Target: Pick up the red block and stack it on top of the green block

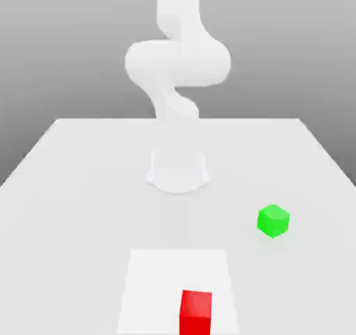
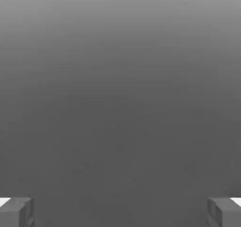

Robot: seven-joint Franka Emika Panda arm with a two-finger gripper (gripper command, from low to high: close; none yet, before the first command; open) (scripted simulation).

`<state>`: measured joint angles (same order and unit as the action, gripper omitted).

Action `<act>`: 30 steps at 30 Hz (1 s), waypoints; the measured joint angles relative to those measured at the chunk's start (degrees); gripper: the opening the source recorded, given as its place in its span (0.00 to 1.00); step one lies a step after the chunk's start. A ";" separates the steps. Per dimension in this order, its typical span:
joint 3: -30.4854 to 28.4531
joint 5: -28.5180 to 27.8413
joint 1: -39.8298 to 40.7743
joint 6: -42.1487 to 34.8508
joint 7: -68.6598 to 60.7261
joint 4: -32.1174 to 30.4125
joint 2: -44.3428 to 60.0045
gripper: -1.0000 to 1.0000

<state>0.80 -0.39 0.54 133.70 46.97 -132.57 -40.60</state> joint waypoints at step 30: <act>2.60 -3.47 0.00 27.30 11.22 -6.63 62.43 0.00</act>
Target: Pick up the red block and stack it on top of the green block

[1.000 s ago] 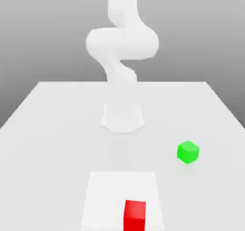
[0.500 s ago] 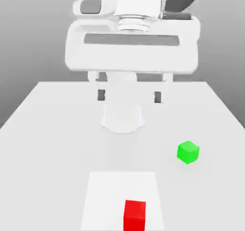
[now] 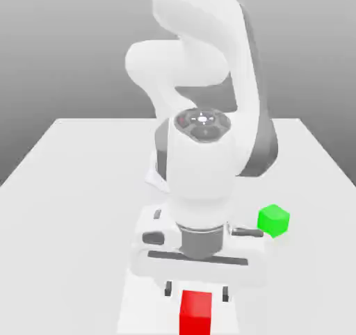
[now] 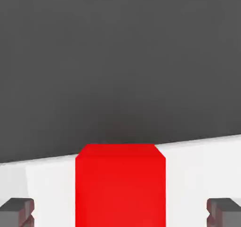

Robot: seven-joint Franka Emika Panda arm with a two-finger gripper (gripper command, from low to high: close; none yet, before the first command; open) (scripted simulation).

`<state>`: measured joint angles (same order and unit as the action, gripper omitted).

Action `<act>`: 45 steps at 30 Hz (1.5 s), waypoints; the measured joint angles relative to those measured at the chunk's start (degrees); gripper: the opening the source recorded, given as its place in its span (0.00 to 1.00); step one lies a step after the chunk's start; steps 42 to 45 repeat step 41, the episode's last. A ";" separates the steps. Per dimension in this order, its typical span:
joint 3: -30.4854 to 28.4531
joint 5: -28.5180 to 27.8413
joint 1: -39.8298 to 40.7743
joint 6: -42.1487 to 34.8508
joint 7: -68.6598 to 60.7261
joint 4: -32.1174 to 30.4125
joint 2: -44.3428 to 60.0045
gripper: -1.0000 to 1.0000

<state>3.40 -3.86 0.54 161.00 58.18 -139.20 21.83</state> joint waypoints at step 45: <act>19.19 7.36 -24.51 7.96 -29.76 -32.31 -24.46 1.00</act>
